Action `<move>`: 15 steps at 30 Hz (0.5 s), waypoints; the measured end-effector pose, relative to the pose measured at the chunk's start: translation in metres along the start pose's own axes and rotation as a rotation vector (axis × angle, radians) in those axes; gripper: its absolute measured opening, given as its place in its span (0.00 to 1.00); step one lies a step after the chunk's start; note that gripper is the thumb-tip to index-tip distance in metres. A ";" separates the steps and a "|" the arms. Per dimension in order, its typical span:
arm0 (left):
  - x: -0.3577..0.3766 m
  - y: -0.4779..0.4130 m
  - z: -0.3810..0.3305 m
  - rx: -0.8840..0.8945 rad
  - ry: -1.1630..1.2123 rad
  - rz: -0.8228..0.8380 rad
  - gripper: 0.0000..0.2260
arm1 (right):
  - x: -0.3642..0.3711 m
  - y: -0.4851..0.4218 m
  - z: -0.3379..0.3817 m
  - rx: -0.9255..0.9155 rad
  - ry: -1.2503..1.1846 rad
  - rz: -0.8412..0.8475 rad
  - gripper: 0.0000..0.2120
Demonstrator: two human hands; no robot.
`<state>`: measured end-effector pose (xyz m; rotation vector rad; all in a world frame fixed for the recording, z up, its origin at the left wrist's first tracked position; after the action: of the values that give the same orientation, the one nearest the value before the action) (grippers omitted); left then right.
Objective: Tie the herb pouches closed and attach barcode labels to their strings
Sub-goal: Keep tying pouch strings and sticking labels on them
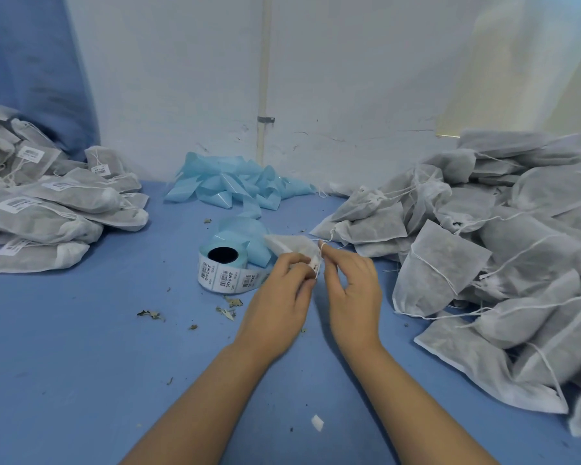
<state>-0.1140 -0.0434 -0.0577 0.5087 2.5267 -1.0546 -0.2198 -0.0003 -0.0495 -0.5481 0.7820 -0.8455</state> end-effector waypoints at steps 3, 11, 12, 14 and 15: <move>0.001 0.000 -0.001 0.002 0.037 0.025 0.05 | -0.002 -0.001 -0.004 0.199 -0.229 -0.008 0.14; -0.002 -0.003 0.002 -0.190 0.339 -0.074 0.09 | 0.000 -0.005 -0.007 0.386 -0.522 0.091 0.08; -0.003 -0.003 0.001 -0.203 0.358 -0.093 0.10 | 0.001 -0.005 -0.007 0.369 -0.504 0.111 0.07; -0.004 -0.003 0.001 -0.229 0.350 -0.119 0.09 | 0.001 -0.004 -0.007 0.317 -0.446 0.145 0.07; -0.005 -0.002 0.001 -0.242 0.338 -0.128 0.09 | 0.000 -0.004 -0.005 0.279 -0.404 0.156 0.07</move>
<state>-0.1106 -0.0466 -0.0550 0.4953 2.9684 -0.7371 -0.2257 -0.0032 -0.0502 -0.3855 0.3244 -0.6568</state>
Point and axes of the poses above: each hand's wrist, its own y-axis away from the middle knuckle, its own x-axis out of the palm, z = x × y, the point moved 2 cm from there along -y, towards the middle knuckle, and after that the axes turned 6 degrees about y, right-handed, at the moved point
